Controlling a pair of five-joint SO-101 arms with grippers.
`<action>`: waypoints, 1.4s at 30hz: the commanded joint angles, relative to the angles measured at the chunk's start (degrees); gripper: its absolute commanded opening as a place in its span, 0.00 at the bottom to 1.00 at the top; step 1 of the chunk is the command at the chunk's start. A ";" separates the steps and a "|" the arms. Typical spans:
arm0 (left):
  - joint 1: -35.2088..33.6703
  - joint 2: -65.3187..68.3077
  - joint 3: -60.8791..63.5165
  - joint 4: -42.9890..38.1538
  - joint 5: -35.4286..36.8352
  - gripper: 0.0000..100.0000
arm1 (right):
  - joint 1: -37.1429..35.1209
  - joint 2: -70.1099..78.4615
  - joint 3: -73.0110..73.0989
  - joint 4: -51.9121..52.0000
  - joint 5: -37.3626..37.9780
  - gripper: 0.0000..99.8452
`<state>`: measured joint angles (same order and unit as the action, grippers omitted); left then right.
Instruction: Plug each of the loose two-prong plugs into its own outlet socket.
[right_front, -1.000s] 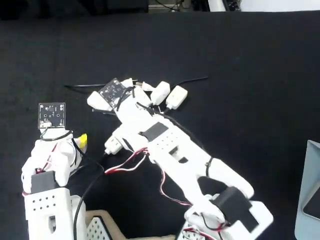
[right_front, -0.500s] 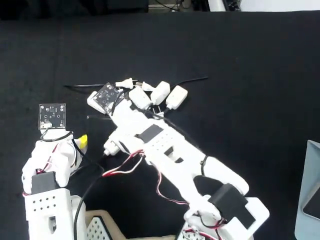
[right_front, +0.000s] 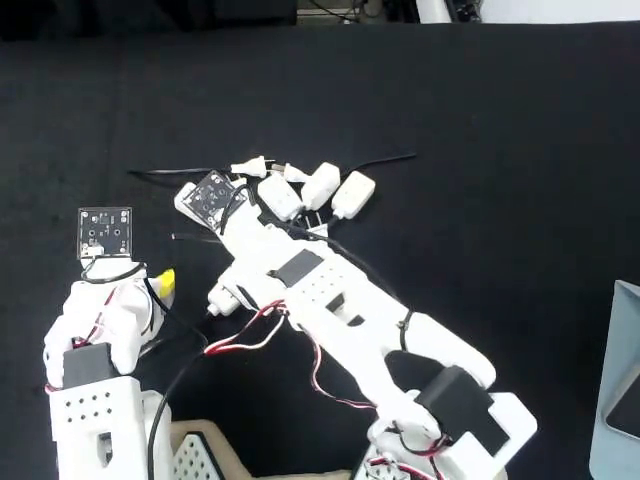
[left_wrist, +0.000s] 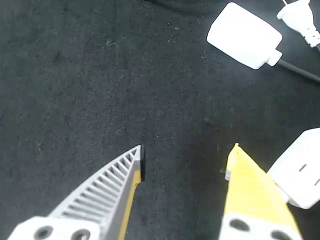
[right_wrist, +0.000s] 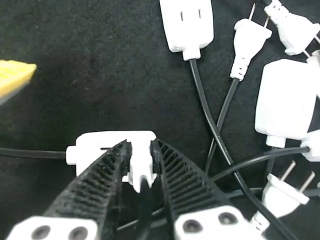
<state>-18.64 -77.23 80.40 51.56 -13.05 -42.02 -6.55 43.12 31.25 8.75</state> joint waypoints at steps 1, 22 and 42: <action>-0.31 -0.44 -0.40 -1.05 0.62 0.27 | -0.70 3.82 -1.36 -2.29 0.44 0.01; -0.31 -0.53 -0.84 -0.79 0.26 0.28 | -1.05 -7.78 -5.85 12.22 -4.40 0.24; 17.98 0.09 -7.34 12.48 -11.69 0.31 | 21.63 -36.62 6.90 17.85 -13.45 0.07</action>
<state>-3.08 -77.23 76.26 63.78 -23.08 -23.30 -41.71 47.78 53.14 -4.18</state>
